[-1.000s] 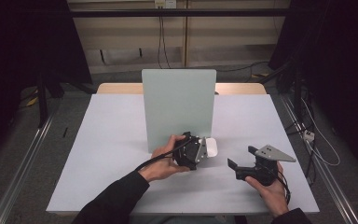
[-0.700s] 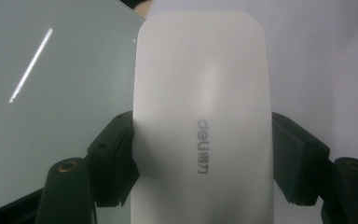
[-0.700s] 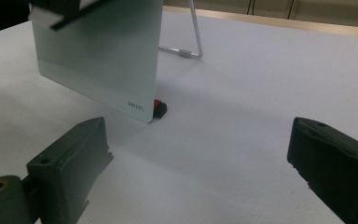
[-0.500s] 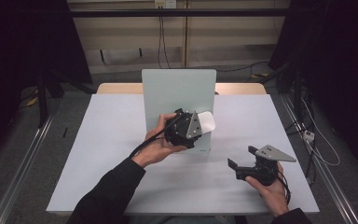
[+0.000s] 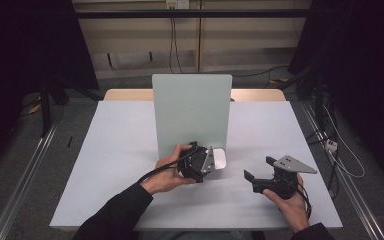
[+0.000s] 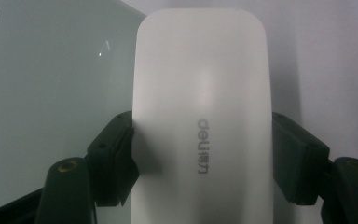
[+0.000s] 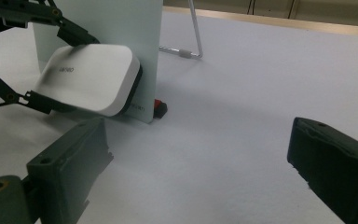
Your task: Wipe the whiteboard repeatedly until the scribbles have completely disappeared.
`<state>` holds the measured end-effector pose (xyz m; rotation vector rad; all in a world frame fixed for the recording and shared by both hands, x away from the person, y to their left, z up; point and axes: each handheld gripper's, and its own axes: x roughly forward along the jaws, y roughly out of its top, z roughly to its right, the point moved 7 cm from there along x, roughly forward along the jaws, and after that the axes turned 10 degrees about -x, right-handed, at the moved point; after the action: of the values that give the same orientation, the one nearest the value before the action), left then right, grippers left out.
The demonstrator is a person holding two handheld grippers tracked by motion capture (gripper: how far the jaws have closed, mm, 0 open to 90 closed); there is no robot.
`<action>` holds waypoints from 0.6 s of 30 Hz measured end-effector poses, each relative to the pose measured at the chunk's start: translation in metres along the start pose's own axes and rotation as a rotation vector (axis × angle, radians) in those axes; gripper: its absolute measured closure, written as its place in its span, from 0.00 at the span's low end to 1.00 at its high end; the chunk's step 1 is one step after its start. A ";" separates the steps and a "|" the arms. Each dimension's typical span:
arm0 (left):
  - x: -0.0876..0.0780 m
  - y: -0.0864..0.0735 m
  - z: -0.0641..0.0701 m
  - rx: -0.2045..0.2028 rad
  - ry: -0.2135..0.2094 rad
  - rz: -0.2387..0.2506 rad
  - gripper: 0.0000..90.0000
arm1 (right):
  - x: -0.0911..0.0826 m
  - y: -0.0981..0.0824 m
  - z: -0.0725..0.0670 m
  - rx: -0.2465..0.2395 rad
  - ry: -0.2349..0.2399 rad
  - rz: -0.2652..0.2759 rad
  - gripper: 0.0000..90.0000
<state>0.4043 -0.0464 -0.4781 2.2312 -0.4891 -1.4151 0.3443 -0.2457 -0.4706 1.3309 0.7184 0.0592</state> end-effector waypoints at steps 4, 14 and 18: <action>0.002 0.004 0.000 -0.021 -0.012 0.019 0.35 | 0.000 0.000 0.000 0.002 -0.002 -0.001 0.05; -0.008 0.039 -0.020 -0.066 0.038 0.086 0.35 | -0.001 0.000 0.000 0.001 -0.002 -0.002 0.05; -0.026 0.043 -0.041 -0.113 0.065 0.124 0.35 | -0.001 0.000 0.000 0.000 0.003 -0.001 0.05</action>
<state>0.4283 -0.0610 -0.4202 2.1118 -0.5030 -1.2722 0.3433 -0.2467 -0.4705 1.3304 0.7212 0.0609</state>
